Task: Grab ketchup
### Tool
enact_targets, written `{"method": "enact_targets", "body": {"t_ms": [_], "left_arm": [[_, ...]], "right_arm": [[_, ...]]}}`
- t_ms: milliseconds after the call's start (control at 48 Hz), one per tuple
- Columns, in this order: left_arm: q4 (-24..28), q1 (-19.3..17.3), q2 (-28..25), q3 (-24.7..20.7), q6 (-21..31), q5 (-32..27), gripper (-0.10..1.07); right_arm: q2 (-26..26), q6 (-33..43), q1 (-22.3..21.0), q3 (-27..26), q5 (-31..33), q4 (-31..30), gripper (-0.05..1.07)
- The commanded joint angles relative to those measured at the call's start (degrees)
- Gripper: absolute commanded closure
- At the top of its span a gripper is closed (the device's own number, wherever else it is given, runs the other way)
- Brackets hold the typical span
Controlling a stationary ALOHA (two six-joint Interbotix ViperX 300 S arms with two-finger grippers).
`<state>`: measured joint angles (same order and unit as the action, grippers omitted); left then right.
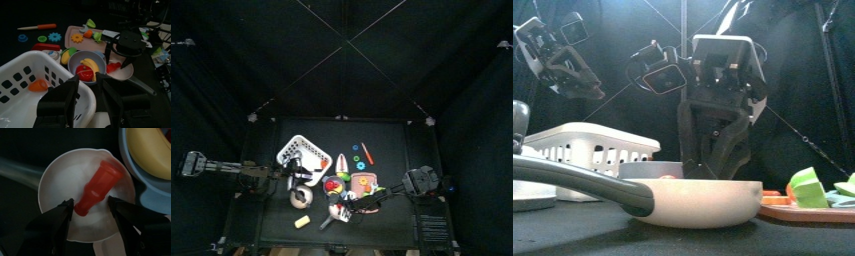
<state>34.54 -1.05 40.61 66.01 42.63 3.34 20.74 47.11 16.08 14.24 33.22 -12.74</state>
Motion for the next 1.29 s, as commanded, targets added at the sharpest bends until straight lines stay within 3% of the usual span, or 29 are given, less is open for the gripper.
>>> {"method": "enact_targets", "body": {"t_ms": [0, 167, 458, 583, 771, 1271], "left_arm": [[-0.3, -0.1, 0.0, -0.5, 0.0, 0.2, 0.23], [-0.3, -0.2, 0.0, -0.5, 0.0, 0.1, 0.23], [-0.3, -0.2, 0.1, -0.4, 0.0, 0.0, 0.23], [-0.3, -0.2, 0.0, -0.4, 0.0, -0.1, 0.23], [-0.3, -0.2, 0.0, -0.3, 0.0, -0.1, 0.23], [-1.5, -0.2, 0.0, 0.1, 0.0, -0.1, 0.23]], "right_arm": [[-0.9, 0.1, -0.4, -1.3, 0.2, 0.3, 0.13], [-0.9, 0.1, -0.4, -1.5, 0.4, 0.4, 0.16], [-1.2, -0.2, -0.3, -1.7, 1.0, 0.1, 0.42], [-2.1, -0.4, 0.0, -2.3, 2.5, -0.3, 0.48], [-4.5, -0.4, 0.4, -3.5, 5.7, -1.7, 0.49], [-4.7, -0.2, 0.7, -3.6, 6.2, -2.9, 0.49]]}}
